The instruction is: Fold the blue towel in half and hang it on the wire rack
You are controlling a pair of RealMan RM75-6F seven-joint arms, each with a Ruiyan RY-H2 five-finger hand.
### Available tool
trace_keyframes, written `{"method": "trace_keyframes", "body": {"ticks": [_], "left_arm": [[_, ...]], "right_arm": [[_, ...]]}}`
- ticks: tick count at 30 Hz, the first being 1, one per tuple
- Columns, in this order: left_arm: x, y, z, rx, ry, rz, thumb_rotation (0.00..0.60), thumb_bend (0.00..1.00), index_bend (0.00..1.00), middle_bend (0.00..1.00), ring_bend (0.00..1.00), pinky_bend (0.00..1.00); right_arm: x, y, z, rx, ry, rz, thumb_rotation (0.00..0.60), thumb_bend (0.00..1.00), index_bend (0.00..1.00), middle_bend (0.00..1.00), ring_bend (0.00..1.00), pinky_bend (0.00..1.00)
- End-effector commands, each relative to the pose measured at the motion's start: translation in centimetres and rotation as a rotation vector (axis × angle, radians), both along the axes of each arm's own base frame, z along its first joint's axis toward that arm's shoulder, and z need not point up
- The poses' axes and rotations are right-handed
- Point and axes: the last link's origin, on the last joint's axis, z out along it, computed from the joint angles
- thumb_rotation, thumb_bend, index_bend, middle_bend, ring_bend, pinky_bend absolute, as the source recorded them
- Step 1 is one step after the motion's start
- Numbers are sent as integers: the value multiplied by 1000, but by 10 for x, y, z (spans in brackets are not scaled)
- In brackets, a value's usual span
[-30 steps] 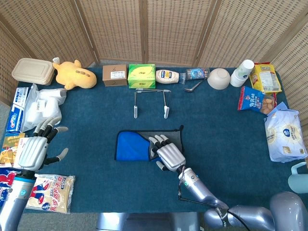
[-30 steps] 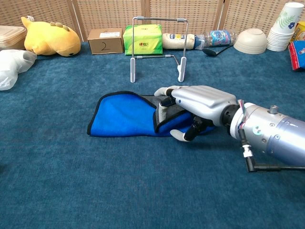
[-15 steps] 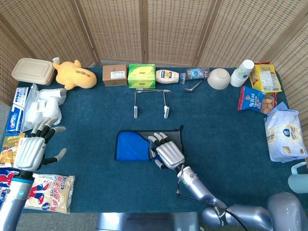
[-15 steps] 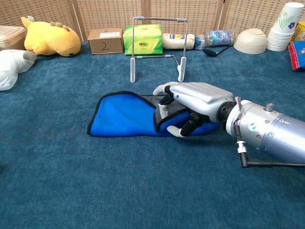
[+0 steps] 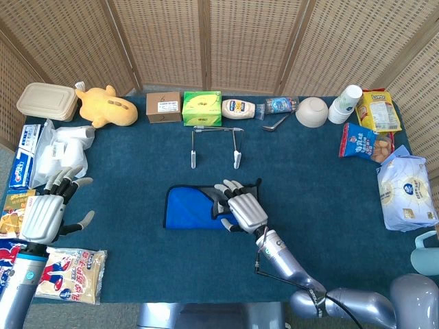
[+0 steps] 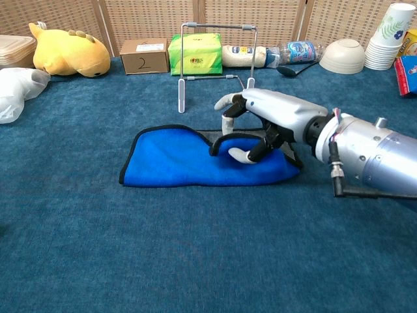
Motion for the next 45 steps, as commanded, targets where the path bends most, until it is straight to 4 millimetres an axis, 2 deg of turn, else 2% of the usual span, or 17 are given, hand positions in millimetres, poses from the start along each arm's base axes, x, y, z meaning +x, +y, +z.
{"method": "trace_keyframes", "body": {"ticks": [1, 17, 28, 45], "left_arm": [[1, 0, -1, -2, -2, 1, 600, 388, 211, 77, 0, 0], [3, -2, 1, 3, 2, 0, 600, 388, 198, 73, 0, 0], [6, -4, 3, 7, 5, -5, 600, 386, 197, 72, 0, 0], [6, -7, 6, 15, 8, 1, 600, 387, 197, 72, 0, 0]], "right_arm": [[-1, -8, 5, 6, -32, -35, 600, 407, 644, 142, 0, 0], [-15, -40, 7, 15, -31, -108, 600, 405, 642, 141, 0, 0], [-33, -53, 7, 2, -24, -177, 600, 405, 635, 141, 0, 0], [-44, -68, 7, -7, -12, -226, 600, 400, 607, 140, 0, 0]]}}
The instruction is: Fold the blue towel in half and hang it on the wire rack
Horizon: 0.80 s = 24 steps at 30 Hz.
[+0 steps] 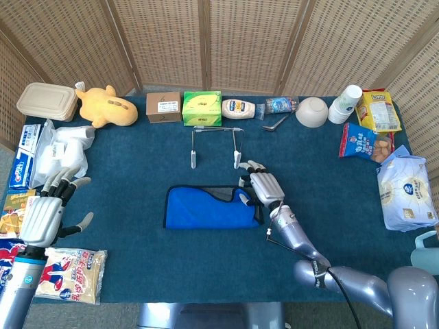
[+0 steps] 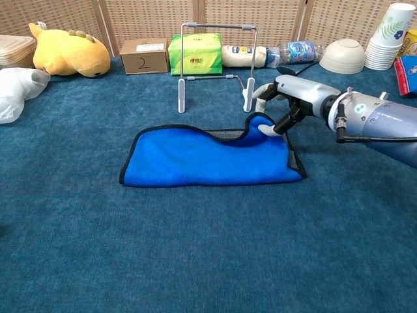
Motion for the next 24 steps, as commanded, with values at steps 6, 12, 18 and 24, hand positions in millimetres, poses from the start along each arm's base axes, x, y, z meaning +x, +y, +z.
{"method": "trace_keyframes", "body": {"ticks": [6, 12, 18, 24], "left_arm": [[0, -1, 1, 3, 0, 0, 600, 387, 197, 72, 0, 0], [-1, -2, 2, 9, 2, 4, 600, 387, 196, 71, 0, 0], [-1, -3, 3, 10, 0, 2, 600, 387, 197, 71, 0, 0], [-1, -3, 4, 13, -1, 3, 600, 387, 197, 71, 0, 0]], "right_arm": [[-4, -6, 0, -4, 14, -11, 600, 398, 577, 139, 0, 0], [-8, -9, 1, -2, 21, -21, 600, 399, 523, 134, 0, 0], [-11, -11, 2, -2, 30, -26, 600, 400, 400, 121, 0, 0], [-13, -11, 3, 0, 40, -27, 600, 399, 310, 95, 0, 0]]}}
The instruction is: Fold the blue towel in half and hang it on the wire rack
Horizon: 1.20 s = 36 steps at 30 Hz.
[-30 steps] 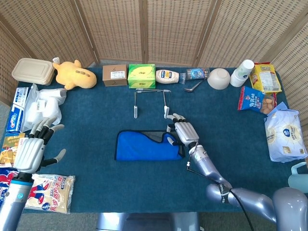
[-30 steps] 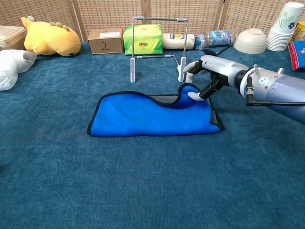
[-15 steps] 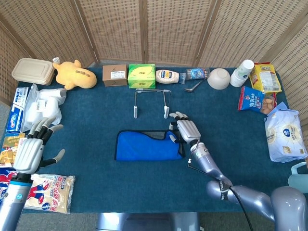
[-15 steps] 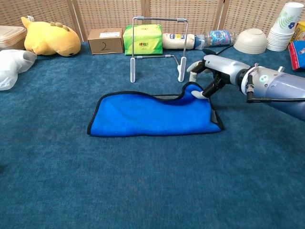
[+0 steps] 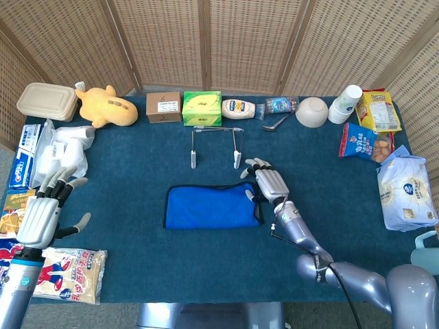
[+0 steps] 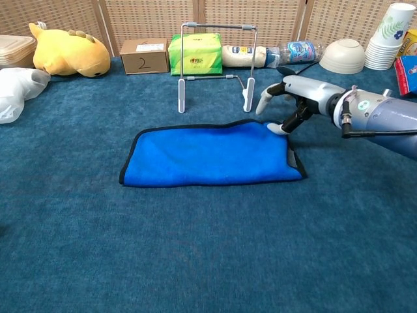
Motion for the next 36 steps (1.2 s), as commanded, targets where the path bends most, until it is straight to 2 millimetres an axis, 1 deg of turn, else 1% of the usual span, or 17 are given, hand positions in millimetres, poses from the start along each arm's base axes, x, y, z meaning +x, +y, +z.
{"method": "trace_keyframes", "body": {"ticks": [1, 10, 19, 22, 27, 31, 36], "left_arm": [[0, 0, 0, 1, 1, 0, 600, 387, 197, 71, 0, 0], [1, 1, 1, 3, 5, -6, 600, 388, 197, 70, 0, 0], [2, 1, 2, 4, 27, -14, 600, 386, 197, 71, 0, 0], [1, 1, 2, 8, 32, -13, 600, 387, 197, 71, 0, 0], [2, 1, 1, 5, 30, -14, 600, 387, 197, 68, 0, 0], [1, 1, 1, 3, 27, -12, 600, 386, 197, 68, 0, 0], [1, 0, 2, 2, 25, -11, 600, 387, 197, 66, 0, 0]], "right_arm": [[0, 1, 0, 1, 2, 2, 600, 400, 302, 93, 0, 0], [1, 9, 2, 0, -2, 13, 600, 398, 233, 59, 0, 0], [3, 21, 13, -23, -16, 25, 600, 398, 188, 39, 0, 0], [6, 29, 18, -19, -4, 44, 600, 398, 171, 31, 0, 0], [8, 43, 20, 8, 28, 66, 600, 398, 152, 22, 0, 0], [10, 55, 18, 36, 64, 85, 600, 397, 147, 20, 0, 0], [9, 64, 11, 65, 99, 103, 600, 382, 149, 20, 0, 0]]}}
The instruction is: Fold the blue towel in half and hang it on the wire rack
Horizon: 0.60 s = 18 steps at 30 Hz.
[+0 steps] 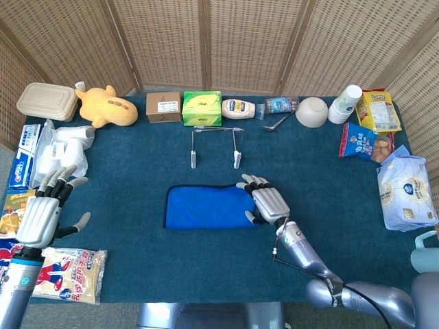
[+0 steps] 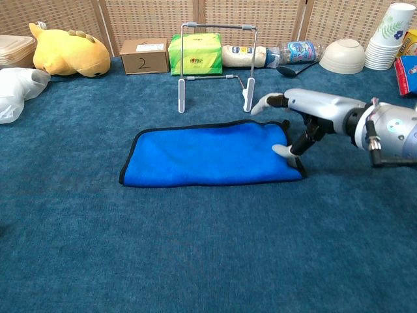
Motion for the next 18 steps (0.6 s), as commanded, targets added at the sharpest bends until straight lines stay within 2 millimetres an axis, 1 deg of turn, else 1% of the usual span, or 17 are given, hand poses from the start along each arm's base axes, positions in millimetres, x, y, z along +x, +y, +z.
{"method": "trace_keyframes", "body": {"ticks": [1, 5, 8, 13, 18], "left_arm": [[0, -1, 0, -1, -1, 0, 600, 387, 197, 66, 0, 0], [-1, -2, 1, 1, -2, 4, 600, 387, 197, 66, 0, 0], [-1, -2, 1, 1, -2, 4, 600, 387, 196, 66, 0, 0], [-1, -2, 1, 2, -2, 3, 600, 387, 196, 65, 0, 0], [1, -1, 1, 3, -3, -3, 600, 387, 197, 65, 0, 0]], "right_arm": [[-2, 5, -4, 14, 23, 8, 600, 379, 150, 20, 0, 0], [-7, 9, -12, 35, 88, 39, 600, 373, 150, 20, 0, 0], [-9, 10, -14, 32, 114, 51, 600, 372, 148, 20, 0, 0], [-13, 11, -13, 27, 138, 58, 600, 372, 142, 19, 0, 0], [-16, 11, -7, 18, 155, 60, 600, 373, 137, 20, 0, 0]]}}
